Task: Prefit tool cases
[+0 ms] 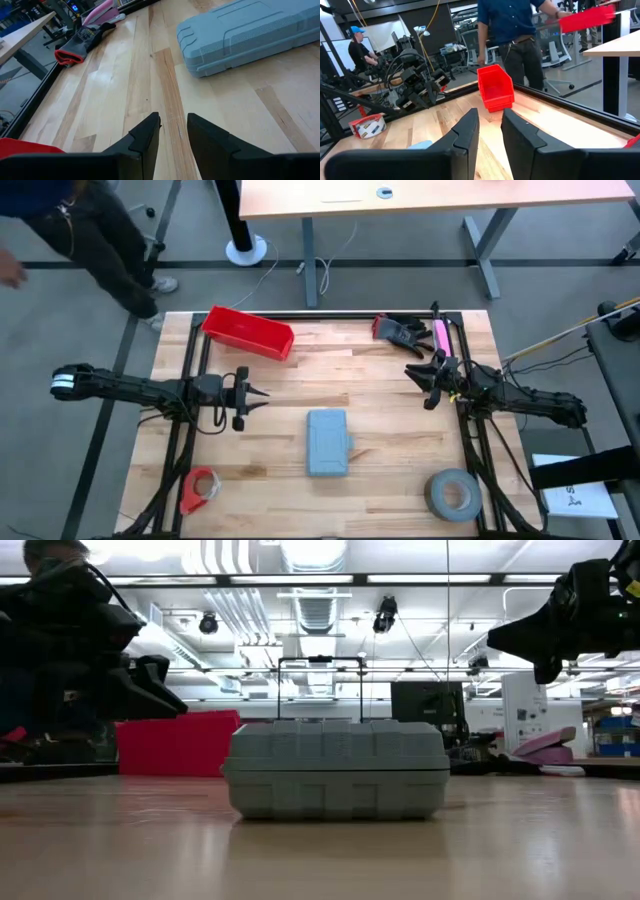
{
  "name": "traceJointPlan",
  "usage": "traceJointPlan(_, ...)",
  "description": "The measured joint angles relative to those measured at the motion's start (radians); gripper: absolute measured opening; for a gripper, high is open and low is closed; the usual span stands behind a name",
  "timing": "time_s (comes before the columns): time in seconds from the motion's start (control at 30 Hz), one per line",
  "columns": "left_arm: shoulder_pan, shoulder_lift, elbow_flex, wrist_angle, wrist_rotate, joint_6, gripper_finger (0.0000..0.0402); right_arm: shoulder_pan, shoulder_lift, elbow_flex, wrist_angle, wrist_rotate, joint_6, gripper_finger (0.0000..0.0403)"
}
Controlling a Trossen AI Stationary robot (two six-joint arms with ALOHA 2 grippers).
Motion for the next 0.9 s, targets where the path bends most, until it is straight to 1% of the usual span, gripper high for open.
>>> traceJointPlan(0.17, 0.000, 0.000, 0.000, 0.000, 0.000, 0.000, 0.0107, 0.000, 0.000, 0.000, 0.000, 0.000, 0.000, 0.0071)
traceJointPlan(0.6, 0.000, 0.000, 0.000, 0.000, 0.000, 0.000, 0.0107, 0.000, 0.000, 0.000, 0.000, 0.000, 0.000, 0.0048)
traceJointPlan(0.9, 0.000, 0.000, 0.000, 0.000, 0.000, 0.000, 0.0107, 0.000, 0.000, 0.000, 0.000, 0.000, 0.000, 0.0063)
